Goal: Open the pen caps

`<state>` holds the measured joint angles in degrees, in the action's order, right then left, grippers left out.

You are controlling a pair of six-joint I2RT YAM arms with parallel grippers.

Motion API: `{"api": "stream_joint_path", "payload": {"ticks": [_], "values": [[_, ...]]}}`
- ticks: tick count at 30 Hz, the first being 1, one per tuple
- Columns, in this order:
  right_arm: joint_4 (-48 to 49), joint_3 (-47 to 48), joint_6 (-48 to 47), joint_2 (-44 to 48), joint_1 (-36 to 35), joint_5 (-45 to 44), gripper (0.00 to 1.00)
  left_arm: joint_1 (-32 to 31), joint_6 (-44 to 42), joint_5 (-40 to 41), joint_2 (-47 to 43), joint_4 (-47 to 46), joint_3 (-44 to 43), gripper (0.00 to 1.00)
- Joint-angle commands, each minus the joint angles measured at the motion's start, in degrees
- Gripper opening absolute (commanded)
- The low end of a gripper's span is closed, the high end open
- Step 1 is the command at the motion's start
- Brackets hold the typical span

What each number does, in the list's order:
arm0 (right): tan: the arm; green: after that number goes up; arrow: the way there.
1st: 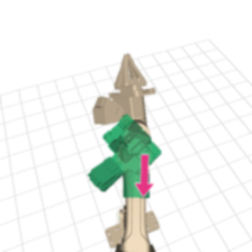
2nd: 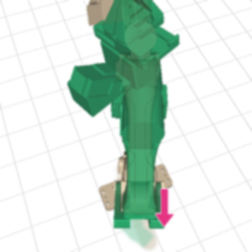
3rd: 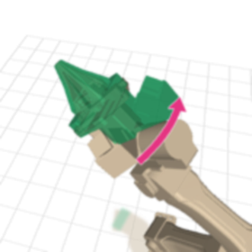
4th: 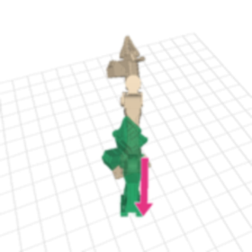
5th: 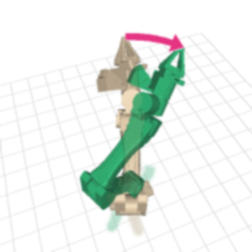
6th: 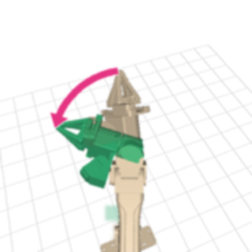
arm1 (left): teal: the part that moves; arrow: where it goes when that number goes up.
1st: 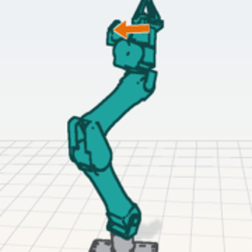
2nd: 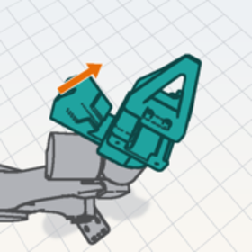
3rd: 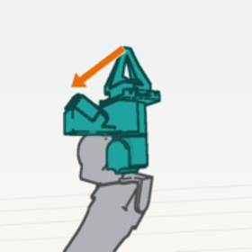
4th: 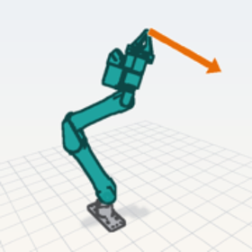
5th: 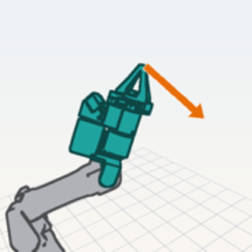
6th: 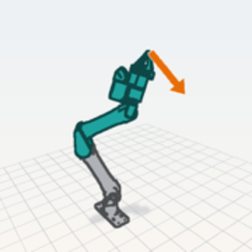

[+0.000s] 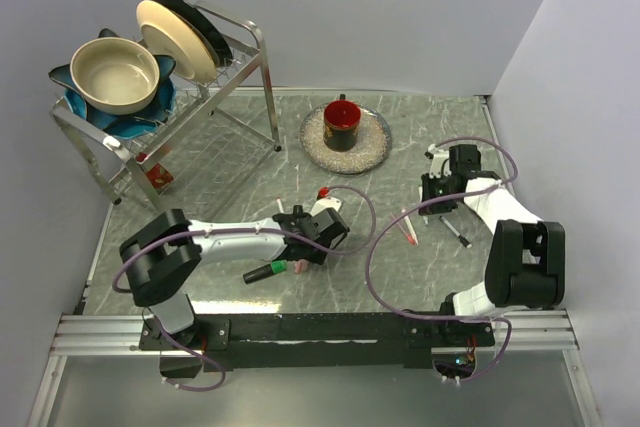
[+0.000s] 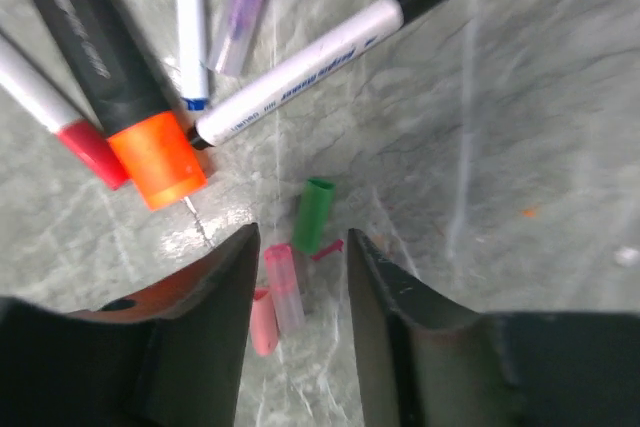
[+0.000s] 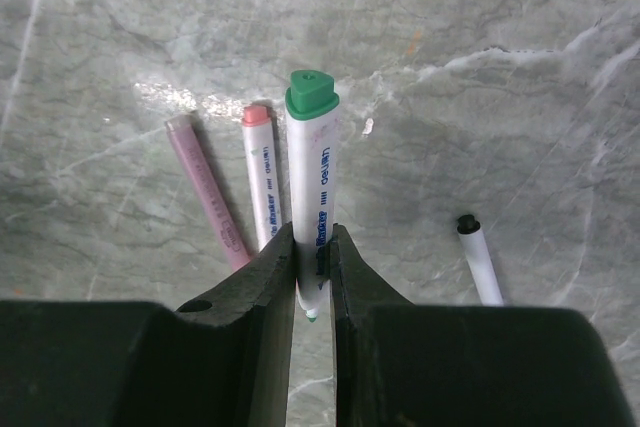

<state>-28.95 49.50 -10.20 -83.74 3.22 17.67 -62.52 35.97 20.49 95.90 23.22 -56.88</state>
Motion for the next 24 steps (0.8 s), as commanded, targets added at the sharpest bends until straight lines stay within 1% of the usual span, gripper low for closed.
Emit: {"api": "stream_joint_path", "payload": {"ticks": [1, 3, 4, 6, 7, 10, 11, 12, 14, 15, 17, 18, 20, 21, 24], "values": [[-2.1, 3.5, -3.4, -2.4, -0.7, -1.5, 0.00, -0.4, -0.4, 1.7, -7.9, -1.9, 1.1, 0.52], [-3.1, 3.9, -4.3, -4.1, -0.8, -1.1, 0.00, -0.4, -0.4, 1.2, -11.9, -4.8, 3.0, 0.58], [-3.3, 3.9, -4.7, -4.5, -1.0, -1.3, 0.01, -0.4, -0.3, 1.0, -13.4, -5.6, 4.9, 0.65], [-3.7, 4.0, -5.3, -5.5, -1.3, -1.5, 0.04, -0.4, -0.4, -0.1, -17.4, -8.5, 7.0, 0.69], [-3.9, 4.0, -5.4, -5.9, -1.6, -1.7, 0.06, -0.4, -0.2, -0.1, -18.6, -9.2, 8.8, 0.75], [-5.1, 4.6, -6.5, -7.4, -1.8, -1.3, 0.12, -0.3, 0.1, -0.3, -23.1, -11.3, 11.8, 0.81], [-5.6, 4.6, -6.6, -7.8, -1.8, -1.0, 0.13, -0.3, 0.3, -0.3, -25.0, -11.6, 12.5, 0.81], [-5.9, 4.5, -6.9, -7.9, -1.8, -0.6, 0.18, -0.4, 0.5, -0.2, -25.9, -12.4, 13.2, 0.82], [-6.6, 4.6, -7.6, -8.0, -2.1, 0.3, 0.23, -0.3, 0.8, -0.4, -28.0, -13.0, 14.7, 0.84], [-6.9, 4.6, -7.8, -7.8, -2.0, 0.5, 0.30, -0.2, 0.9, -0.5, -28.6, -13.3, 15.1, 0.84], [-7.3, 4.6, -8.4, -7.1, -2.0, 0.6, 0.36, -0.3, 1.0, -0.8, -30.1, -13.7, 16.1, 0.84], [-7.3, 4.4, -8.5, -6.7, -2.0, 0.4, 0.41, -0.3, 1.1, -0.9, -30.5, -13.8, 16.4, 0.84], [-7.5, 4.1, -8.8, -5.4, -2.0, 0.0, 0.45, -0.3, 1.3, -1.3, -31.8, -14.3, 17.2, 0.86], [-7.7, 4.2, -9.0, -4.9, -1.8, -0.3, 0.49, -0.2, 1.3, -1.4, -32.3, -14.5, 17.5, 0.86], [-8.1, 4.4, -9.6, -1.9, -0.9, -0.1, 0.53, -0.3, 1.0, -1.9, -34.4, -15.2, 18.6, 0.87]]}}
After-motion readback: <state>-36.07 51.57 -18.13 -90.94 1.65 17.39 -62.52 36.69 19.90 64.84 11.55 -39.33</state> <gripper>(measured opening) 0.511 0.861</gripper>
